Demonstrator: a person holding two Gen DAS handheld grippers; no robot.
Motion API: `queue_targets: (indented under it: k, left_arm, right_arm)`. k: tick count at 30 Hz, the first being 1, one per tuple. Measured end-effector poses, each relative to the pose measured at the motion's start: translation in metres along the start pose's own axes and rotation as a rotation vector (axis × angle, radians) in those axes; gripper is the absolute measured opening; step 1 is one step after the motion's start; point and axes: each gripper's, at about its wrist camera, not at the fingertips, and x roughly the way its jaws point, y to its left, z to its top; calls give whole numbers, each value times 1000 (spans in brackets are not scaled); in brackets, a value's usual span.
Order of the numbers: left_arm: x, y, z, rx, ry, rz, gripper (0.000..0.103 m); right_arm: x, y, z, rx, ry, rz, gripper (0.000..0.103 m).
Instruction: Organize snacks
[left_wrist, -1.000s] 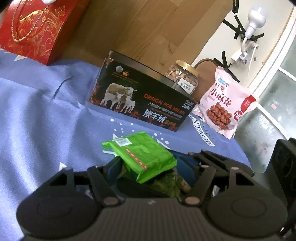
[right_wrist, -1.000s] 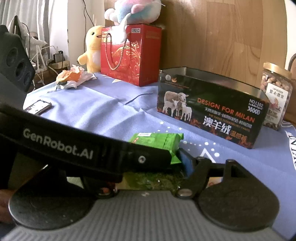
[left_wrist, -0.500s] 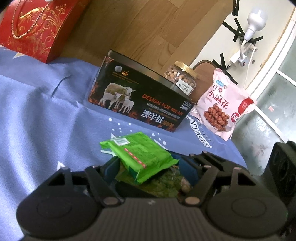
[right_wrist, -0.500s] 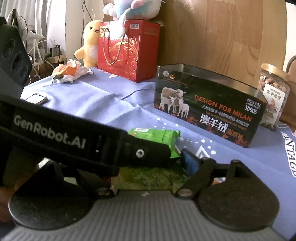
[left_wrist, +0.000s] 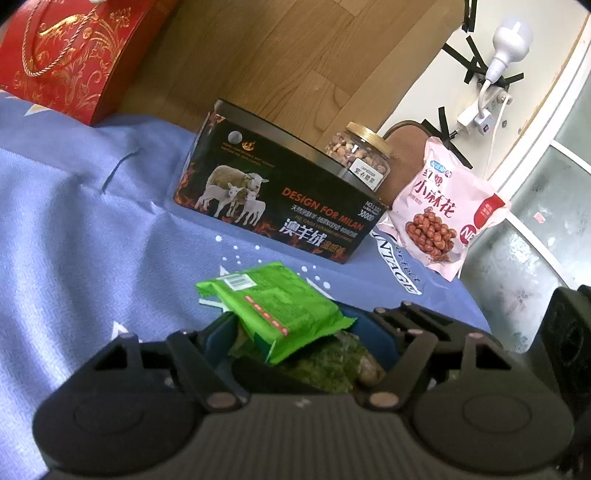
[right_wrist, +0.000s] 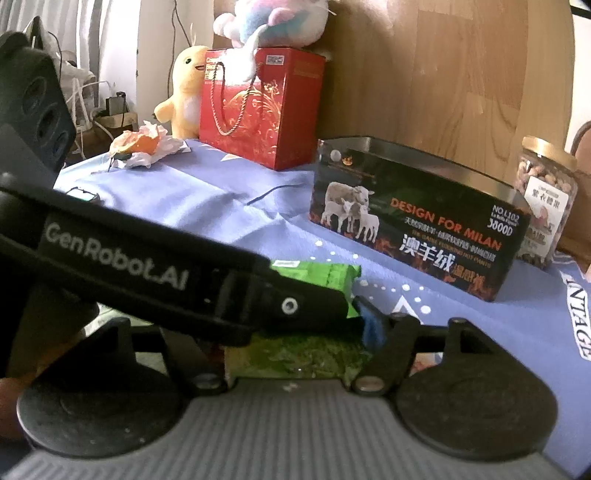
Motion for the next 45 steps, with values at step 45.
queue_targets:
  k: [45]
  left_arm:
    - [-2, 15, 1, -82, -3, -36, 56]
  right_arm:
    - [-4, 3, 0, 9, -18, -20, 76]
